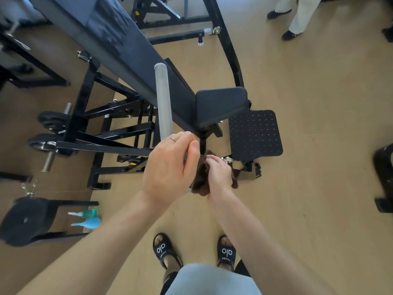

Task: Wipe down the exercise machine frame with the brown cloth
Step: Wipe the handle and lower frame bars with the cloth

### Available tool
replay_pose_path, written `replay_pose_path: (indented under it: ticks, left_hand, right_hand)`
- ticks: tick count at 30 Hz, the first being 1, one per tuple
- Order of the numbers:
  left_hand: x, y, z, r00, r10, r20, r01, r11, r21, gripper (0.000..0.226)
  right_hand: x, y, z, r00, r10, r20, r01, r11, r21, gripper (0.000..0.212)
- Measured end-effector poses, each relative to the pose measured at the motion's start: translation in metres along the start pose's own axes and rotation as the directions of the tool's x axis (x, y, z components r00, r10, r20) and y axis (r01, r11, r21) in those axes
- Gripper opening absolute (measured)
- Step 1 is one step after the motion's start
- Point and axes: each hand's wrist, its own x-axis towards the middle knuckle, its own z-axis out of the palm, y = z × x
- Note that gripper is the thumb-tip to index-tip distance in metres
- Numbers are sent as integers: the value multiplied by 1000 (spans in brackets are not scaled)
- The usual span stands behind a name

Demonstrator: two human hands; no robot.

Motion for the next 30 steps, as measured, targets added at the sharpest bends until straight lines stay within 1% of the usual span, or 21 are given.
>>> replay_pose_path:
  ticks: [2, 4, 5, 7, 8, 11, 13, 14, 16, 18, 20, 22, 23, 25, 26, 28, 30]
  left_hand:
    - [1, -2, 1, 1000, -5, 10, 5, 1000, 21, 29]
    - [0, -3, 1, 1000, -9, 27, 9, 1000, 26, 30]
    - [1, -2, 0, 999, -4, 33, 3, 1000, 29, 30]
    - [2, 0, 0, 999, 4, 43, -6, 999, 39, 29]
    - [3, 0, 0, 999, 5, 52, -7, 999, 40, 28]
    - [2, -3, -2, 997, -4, 77, 2, 1000, 20, 26]
    - [3, -4, -3, 996, -22, 84, 21, 1000, 11, 26]
    - [4, -4, -4, 995, -40, 92, 40, 999, 5, 27]
    - [7, -1, -4, 990, -53, 131, 53, 999, 0, 26]
    - [10, 3, -6, 981, -39, 191, 31, 999, 45, 20]
    - [13, 5, -6, 962, -38, 272, -5, 988, 157, 16]
    - [17, 9, -4, 925, -55, 375, -70, 948, 311, 14]
    - [20, 12, -1, 897, -64, 437, -132, 905, 404, 14]
    - [25, 19, 12, 817, -128, 562, -249, 802, 544, 27]
    - [26, 22, 23, 774, -186, 605, -275, 762, 587, 33]
    - [28, 26, 50, 687, -333, 646, -261, 717, 646, 39]
    - [27, 28, 80, 621, -462, 633, -237, 659, 714, 42]
  right_hand:
    - [-17, -1, 12, 991, -103, 87, 112, 988, -105, 25]
    - [-25, -2, 13, 983, -150, 102, 162, 979, -126, 24]
    - [-22, -3, 11, 987, -137, 86, 146, 983, -113, 25]
    - [-8, -4, 4, 997, -61, 53, 66, 994, -89, 25]
    - [2, -3, -2, 999, -34, 32, 37, 993, -112, 23]
    - [38, 0, -21, 999, 9, -47, -21, 967, -254, 22]
    - [57, -2, -26, 997, 38, -69, -59, 944, -325, 21]
    - [61, -4, -27, 995, 68, -70, -88, 934, -346, 20]
    - [59, -8, -25, 989, 126, -80, -146, 932, -332, 20]
    - [50, -4, -20, 993, 87, -78, -106, 946, -306, 23]
    - [37, 2, -13, 1000, -20, -21, 13, 952, -307, 25]
    - [25, 11, -7, 990, -134, 33, 138, 945, -297, 25]
    - [21, 16, -5, 982, -182, 48, 188, 943, -275, 26]
    - [21, 19, -7, 975, -217, 46, 221, 947, -231, 22]
    - [26, 21, -10, 976, -218, 31, 219, 947, -236, 19]
    - [46, 26, -21, 979, -205, 14, 200, 937, -287, 21]
    - [73, 35, -36, 984, -179, 10, 173, 934, -312, 29]
